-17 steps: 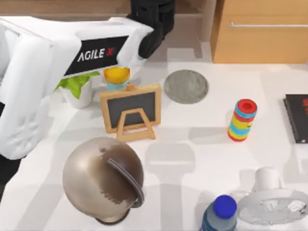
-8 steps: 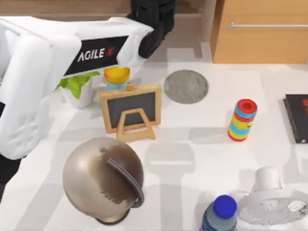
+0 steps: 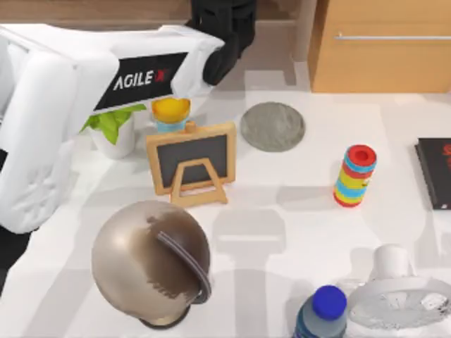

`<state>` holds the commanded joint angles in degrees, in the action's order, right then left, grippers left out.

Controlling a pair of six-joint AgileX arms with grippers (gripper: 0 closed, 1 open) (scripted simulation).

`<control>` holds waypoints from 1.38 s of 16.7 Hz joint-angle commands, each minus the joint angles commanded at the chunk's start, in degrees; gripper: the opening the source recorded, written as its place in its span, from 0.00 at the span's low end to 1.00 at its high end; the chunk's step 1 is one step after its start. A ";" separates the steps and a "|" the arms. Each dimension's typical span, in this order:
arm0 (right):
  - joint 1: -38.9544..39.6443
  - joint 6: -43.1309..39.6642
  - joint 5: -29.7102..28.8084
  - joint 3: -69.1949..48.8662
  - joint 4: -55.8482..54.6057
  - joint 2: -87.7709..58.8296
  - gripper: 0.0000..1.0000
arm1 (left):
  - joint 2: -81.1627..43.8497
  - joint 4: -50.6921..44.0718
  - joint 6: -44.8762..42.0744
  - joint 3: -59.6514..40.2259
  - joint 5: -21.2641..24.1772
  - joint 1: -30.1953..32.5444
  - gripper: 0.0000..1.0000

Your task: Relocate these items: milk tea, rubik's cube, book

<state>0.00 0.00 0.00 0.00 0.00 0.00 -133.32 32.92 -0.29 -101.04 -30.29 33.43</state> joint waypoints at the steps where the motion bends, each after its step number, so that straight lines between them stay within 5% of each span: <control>1: 0.00 0.00 0.00 0.00 0.00 0.00 1.00 | 0.09 0.04 -0.03 0.15 -0.04 -0.03 0.00; 13: 0.00 0.00 0.00 0.00 0.00 0.00 1.00 | 14.17 7.24 -0.33 21.20 -5.26 5.04 0.00; 23: 0.00 0.00 0.00 0.00 0.00 0.00 1.00 | 12.95 10.90 -0.71 21.20 -8.81 9.56 0.00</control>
<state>0.00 0.00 0.00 0.00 0.00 0.00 -120.37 43.82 -1.00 -79.84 -39.11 43.00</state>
